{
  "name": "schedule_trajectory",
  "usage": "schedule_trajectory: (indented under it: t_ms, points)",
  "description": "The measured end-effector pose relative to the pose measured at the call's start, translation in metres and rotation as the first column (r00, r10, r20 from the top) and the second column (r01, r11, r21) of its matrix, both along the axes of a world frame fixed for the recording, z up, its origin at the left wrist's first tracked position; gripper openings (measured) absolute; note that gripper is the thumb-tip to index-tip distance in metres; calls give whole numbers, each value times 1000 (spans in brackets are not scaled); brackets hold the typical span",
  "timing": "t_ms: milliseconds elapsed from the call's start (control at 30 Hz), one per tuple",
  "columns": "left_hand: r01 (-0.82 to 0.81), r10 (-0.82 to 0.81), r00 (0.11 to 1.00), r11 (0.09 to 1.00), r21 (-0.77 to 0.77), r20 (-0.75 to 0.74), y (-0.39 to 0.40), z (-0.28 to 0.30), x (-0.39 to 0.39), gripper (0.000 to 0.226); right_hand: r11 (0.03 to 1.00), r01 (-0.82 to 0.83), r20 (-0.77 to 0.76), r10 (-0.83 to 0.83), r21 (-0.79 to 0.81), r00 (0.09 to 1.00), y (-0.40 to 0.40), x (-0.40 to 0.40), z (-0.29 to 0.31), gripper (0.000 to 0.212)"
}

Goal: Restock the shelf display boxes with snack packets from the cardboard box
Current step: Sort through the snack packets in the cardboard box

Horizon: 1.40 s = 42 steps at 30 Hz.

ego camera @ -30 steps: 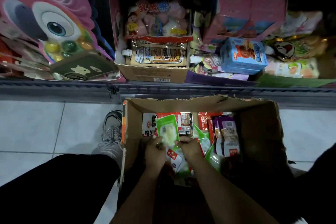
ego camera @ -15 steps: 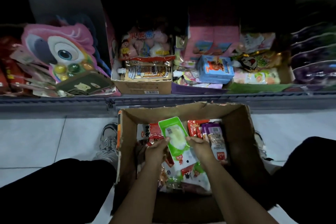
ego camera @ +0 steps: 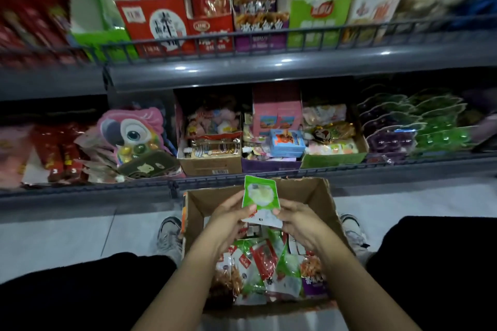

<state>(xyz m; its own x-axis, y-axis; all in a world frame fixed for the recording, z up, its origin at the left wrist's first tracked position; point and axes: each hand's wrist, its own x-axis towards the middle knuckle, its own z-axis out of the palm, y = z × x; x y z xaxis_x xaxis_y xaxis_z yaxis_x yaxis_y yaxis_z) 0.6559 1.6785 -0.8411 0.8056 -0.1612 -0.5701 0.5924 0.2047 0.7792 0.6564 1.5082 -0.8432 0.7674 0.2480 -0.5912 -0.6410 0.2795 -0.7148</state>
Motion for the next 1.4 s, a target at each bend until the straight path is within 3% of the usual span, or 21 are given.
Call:
schedule_trajectory:
  t_ms: [167, 333, 500, 600, 733, 867, 1033, 1233, 1300, 1367, 1400]
  points:
    - [118, -128, 985, 989, 89, 117, 3, 53, 0, 62, 998, -24, 164, 32, -50, 986, -7, -4, 54, 28]
    - [132, -292, 920, 860, 492, 263, 9, 99, 10, 54, 959, 54, 333, 43, -277, 942, -7, 4, 94, 48]
    - [114, -402, 812, 821, 559, 424, 13, 145, 27, 30, 926, 107, 481, 87, -362, 872, -6, 19, 133, 16]
    - [101, -435, 782, 794, 600, 445, 16, 170, 39, 24, 934, 74, 518, 127, -349, 846, -8, 32, 154, 18]
    - [-25, -391, 725, 808, 589, 568, 18, 201, 54, 7, 918, 16, 558, 228, -397, 798, -9, 51, 182, 22]
    - [-120, -315, 709, 828, 548, 631, 20, 220, 66, 11, 892, 82, 623, 242, -444, 744, -1, 64, 210, 11]
    - [-226, -126, 715, 889, 399, 688, 25, 232, 80, 12, 783, 248, 677, 276, -570, 683, 10, 82, 235, 34]
    - [-297, 26, 695, 921, 253, 719, 31, 237, 99, 19, 774, 296, 746, 316, -560, 586, 23, 102, 248, 55]
    - [-305, 60, 693, 927, 217, 718, 33, 240, 105, 19, 811, 213, 729, 333, -545, 598, 25, 110, 251, 44]
    - [-324, 100, 688, 929, 181, 719, 36, 244, 111, 19, 839, 95, 684, 366, -537, 632, 30, 118, 253, 13]
    - [-337, 119, 683, 926, 167, 721, 38, 247, 114, 19, 840, 52, 663, 387, -540, 641, 33, 121, 256, 8]
